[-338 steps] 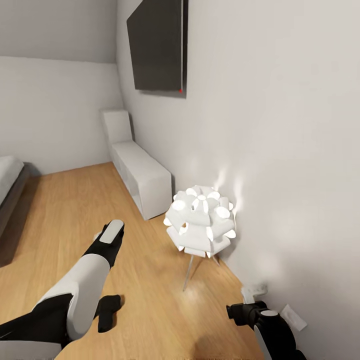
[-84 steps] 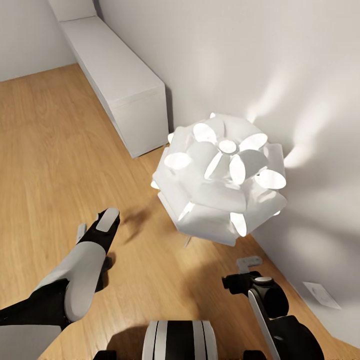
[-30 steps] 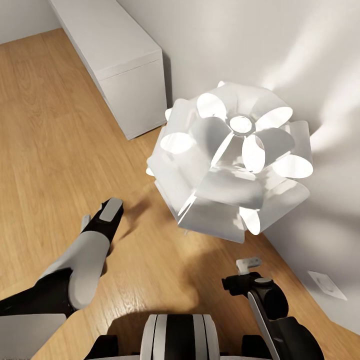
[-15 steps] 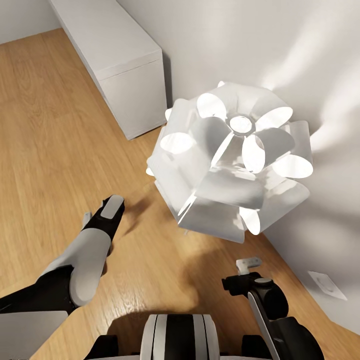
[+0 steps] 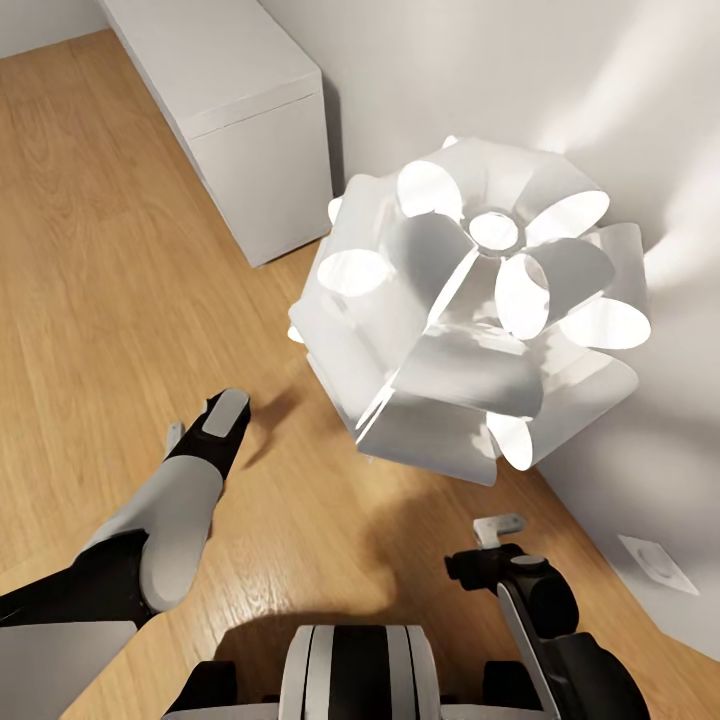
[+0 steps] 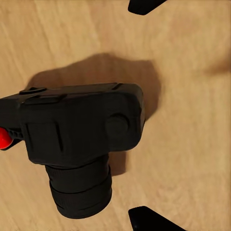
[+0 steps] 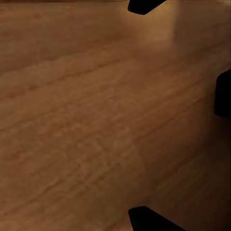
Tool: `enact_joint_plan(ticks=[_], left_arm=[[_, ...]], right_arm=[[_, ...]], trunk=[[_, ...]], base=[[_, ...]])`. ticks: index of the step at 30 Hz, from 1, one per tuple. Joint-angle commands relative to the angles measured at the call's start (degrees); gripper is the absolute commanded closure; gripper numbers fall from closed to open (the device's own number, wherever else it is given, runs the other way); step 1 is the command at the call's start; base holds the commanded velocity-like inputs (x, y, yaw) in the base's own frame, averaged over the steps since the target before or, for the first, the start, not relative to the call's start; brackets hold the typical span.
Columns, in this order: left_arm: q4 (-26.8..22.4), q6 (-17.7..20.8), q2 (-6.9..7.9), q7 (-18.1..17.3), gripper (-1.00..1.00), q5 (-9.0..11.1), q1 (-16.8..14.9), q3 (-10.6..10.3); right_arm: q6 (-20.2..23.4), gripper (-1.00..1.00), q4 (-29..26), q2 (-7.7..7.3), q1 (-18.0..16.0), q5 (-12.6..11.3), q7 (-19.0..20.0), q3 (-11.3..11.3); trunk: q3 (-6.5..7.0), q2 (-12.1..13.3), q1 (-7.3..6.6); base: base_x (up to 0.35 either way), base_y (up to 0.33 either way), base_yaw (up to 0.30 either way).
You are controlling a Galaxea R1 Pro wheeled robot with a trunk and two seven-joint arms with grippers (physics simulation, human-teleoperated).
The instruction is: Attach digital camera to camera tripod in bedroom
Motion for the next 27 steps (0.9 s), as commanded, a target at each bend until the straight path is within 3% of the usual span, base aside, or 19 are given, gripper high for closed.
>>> enact_joint_plan(ticks=[1,22,27], left_arm=[[-0.1,-0.3,-0.04,0.0,-1.00,0.1,0.0,0.2],[0.1,-0.2,0.05,-0.5,-1.00,0.0,0.3,0.2],[0.2,-0.2,0.06,-0.5,-1.00,0.0,0.3,0.2]], right_arm=[[0.3,-1.00,0.0,0.00,0.0,0.3,0.0,0.1],[0.3,-1.00,0.0,-0.16,-1.2,0.3,0.3,-1.7],[0.3,-1.00,0.0,-0.30,-2.0,0.3,0.2,-3.6]], trunk=[[-0.03,0.0,-0.01],[-0.03,0.0,-0.01],[-0.03,0.0,-0.01]], base=[[0.000,0.000,0.000],[0.000,0.000,0.000],[0.000,0.000,0.000]])
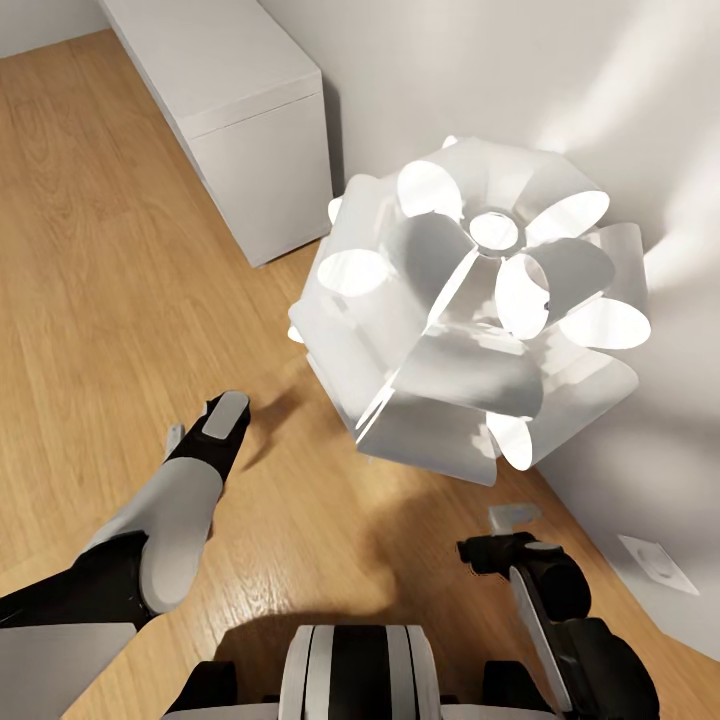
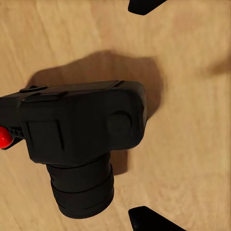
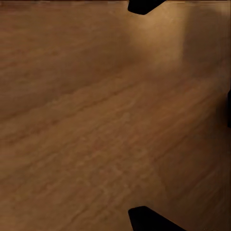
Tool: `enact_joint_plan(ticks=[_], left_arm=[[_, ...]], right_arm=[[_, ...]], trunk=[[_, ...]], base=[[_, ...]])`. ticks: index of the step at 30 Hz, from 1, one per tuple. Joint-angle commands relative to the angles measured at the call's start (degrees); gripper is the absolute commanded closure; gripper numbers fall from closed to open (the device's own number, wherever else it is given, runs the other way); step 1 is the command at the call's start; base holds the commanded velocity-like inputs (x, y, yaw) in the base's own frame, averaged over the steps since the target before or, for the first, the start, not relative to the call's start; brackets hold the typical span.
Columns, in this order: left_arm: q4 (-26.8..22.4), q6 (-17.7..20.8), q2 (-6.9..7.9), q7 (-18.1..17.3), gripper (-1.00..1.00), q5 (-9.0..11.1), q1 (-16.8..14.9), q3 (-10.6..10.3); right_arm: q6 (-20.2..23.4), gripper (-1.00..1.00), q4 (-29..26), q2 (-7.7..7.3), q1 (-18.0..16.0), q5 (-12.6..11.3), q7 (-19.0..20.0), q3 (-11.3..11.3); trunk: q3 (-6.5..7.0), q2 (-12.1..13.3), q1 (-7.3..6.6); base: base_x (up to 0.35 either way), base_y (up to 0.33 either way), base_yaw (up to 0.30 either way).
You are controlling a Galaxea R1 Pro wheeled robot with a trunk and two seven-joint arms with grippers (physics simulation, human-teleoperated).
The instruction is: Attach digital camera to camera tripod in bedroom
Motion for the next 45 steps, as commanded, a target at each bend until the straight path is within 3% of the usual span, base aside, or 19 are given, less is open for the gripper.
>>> enact_joint_plan(ticks=[1,6,13,20,33,45], left_arm=[[-0.1,-0.3,-0.05,0.0,-1.00,0.1,0.0,0.2],[0.0,-0.3,-0.04,-0.1,-1.00,0.1,0.0,0.2],[0.1,-0.3,-0.04,-0.1,-1.00,0.1,0.1,0.2],[0.1,-0.3,0.00,-0.2,-1.00,0.1,0.1,0.1],[0.1,-0.2,0.04,-0.3,-1.00,0.1,0.0,-3.5],[0.1,-0.2,-0.02,-0.3,-1.00,0.2,0.0,-4.5]], right_arm=[[0.3,-1.00,0.0,0.00,0.0,0.2,0.0,0.0],[0.3,-1.00,0.0,0.03,-0.9,0.2,-0.1,-2.4],[0.3,-1.00,0.0,0.19,-1.2,0.2,-0.1,-3.6],[0.3,-1.00,0.0,0.32,-1.2,0.2,-0.1,-3.9],[0.2,-1.00,0.0,0.43,-1.0,0.1,-0.1,-4.1],[0.1,-1.00,0.0,0.43,-0.8,0.1,-0.1,-4.1]], trunk=[[-0.03,0.0,-0.01],[-0.03,0.0,-0.01],[-0.03,0.0,-0.01],[-1.36,-0.1,0.15],[-4.24,-0.3,0.48],[-4.24,-0.3,0.48]], base=[[0.000,0.000,0.000],[0.000,0.000,0.000],[0.000,0.000,0.000],[0.000,0.000,0.000],[0.000,0.000,0.000],[0.000,0.000,0.000]])
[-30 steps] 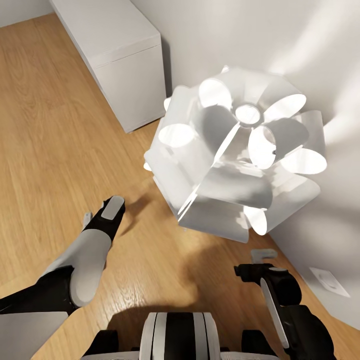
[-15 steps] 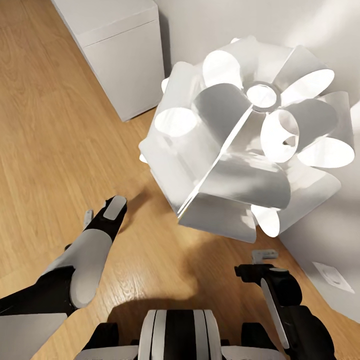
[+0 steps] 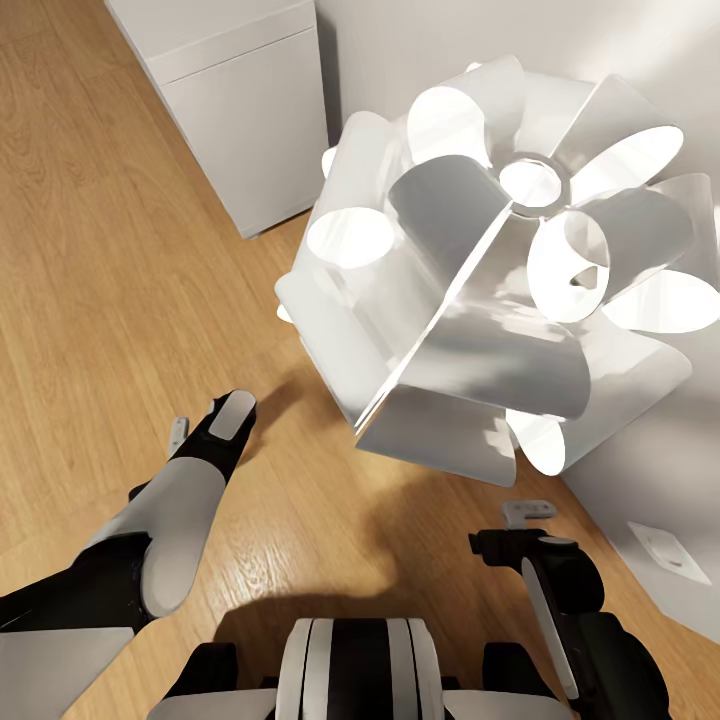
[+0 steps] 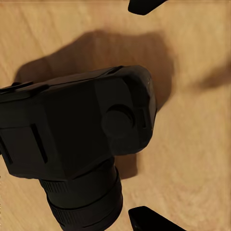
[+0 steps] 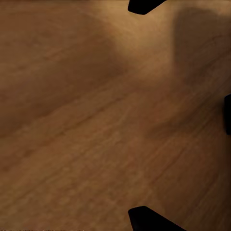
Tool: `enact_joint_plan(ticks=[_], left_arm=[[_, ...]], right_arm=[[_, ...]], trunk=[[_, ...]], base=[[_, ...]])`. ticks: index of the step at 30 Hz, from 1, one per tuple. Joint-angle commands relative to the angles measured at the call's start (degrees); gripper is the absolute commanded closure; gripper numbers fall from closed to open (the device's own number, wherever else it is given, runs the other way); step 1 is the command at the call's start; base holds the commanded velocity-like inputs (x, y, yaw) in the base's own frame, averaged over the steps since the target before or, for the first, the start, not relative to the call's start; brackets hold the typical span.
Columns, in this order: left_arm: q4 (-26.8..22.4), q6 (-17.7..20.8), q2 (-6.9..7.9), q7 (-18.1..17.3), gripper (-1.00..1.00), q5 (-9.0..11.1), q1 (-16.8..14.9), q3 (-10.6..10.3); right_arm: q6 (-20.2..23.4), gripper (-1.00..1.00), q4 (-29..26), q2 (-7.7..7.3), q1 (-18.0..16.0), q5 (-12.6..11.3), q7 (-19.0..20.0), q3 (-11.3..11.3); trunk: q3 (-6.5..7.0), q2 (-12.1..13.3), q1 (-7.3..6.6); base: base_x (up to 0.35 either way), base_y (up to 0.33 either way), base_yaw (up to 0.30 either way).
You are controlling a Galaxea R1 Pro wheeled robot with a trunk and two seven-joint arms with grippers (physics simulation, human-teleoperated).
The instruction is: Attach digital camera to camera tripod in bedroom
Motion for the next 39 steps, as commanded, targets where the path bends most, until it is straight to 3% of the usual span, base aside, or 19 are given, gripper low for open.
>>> enact_joint_plan(ticks=[1,17,26,39], left_arm=[[-0.1,-0.3,-0.05,0.0,-1.00,0.1,0.0,0.2],[-0.1,-0.2,-0.05,-0.1,-1.00,0.1,-0.1,0.0],[-0.1,-0.2,-0.01,-0.2,-1.00,0.1,-0.1,0.0],[-0.1,-0.2,0.00,-0.3,-1.00,0.0,0.0,-0.1]], right_arm=[[0.3,-1.00,0.0,0.03,0.0,0.3,0.0,0.0],[0.3,-1.00,0.0,0.07,0.1,0.3,0.0,0.0],[0.3,-1.00,0.0,0.08,0.2,0.3,0.0,0.1],[0.3,-1.00,0.0,0.08,0.2,0.3,0.0,0.0]], trunk=[[-0.03,0.0,-0.01],[-0.03,0.0,-0.01],[-1.95,-0.1,0.22],[-1.95,-0.1,0.22]], base=[[0.000,0.000,0.000],[0.000,0.000,0.000],[0.000,0.000,0.000],[0.000,0.000,0.000]])
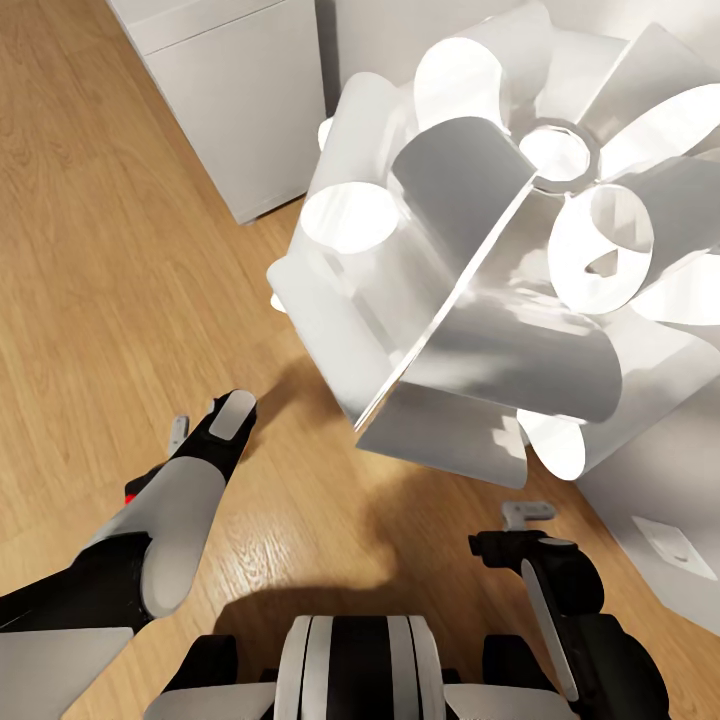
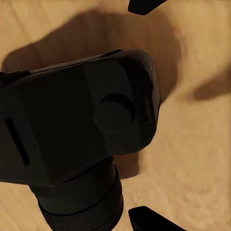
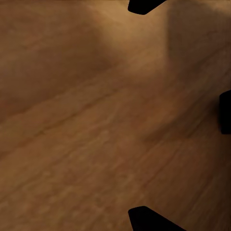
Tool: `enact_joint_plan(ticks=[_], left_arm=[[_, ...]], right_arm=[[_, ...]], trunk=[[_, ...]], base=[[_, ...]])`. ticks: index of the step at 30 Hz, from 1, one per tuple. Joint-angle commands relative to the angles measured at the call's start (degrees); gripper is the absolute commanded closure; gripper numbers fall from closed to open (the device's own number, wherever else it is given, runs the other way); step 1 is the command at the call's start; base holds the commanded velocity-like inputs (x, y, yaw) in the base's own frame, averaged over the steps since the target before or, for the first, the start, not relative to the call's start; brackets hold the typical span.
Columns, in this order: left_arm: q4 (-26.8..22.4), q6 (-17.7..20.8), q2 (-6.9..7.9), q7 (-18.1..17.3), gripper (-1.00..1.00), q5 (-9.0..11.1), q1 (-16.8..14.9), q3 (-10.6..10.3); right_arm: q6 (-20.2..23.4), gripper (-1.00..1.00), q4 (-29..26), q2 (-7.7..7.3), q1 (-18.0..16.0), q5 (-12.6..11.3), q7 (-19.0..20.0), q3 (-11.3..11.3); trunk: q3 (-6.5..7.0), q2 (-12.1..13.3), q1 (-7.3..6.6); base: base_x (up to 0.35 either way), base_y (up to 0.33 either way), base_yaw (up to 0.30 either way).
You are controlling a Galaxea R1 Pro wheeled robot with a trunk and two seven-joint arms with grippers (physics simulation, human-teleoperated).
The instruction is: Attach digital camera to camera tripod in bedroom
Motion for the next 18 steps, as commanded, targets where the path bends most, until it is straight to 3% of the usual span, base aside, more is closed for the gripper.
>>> enact_joint_plan(ticks=[1,18], left_arm=[[-0.1,-0.3,-0.04,0.0,-1.00,0.1,0.0,0.2],[-0.1,-0.3,-0.02,-0.1,-1.00,0.1,0.0,0.2]], right_arm=[[0.3,-1.00,0.0,0.02,0.0,0.3,0.0,0.0],[0.3,-1.00,0.0,-0.02,-0.1,0.3,0.0,0.0]], trunk=[[-0.03,0.0,-0.01],[-0.03,0.0,-0.01]], base=[[0.000,0.000,0.000],[0.000,0.000,0.000]])
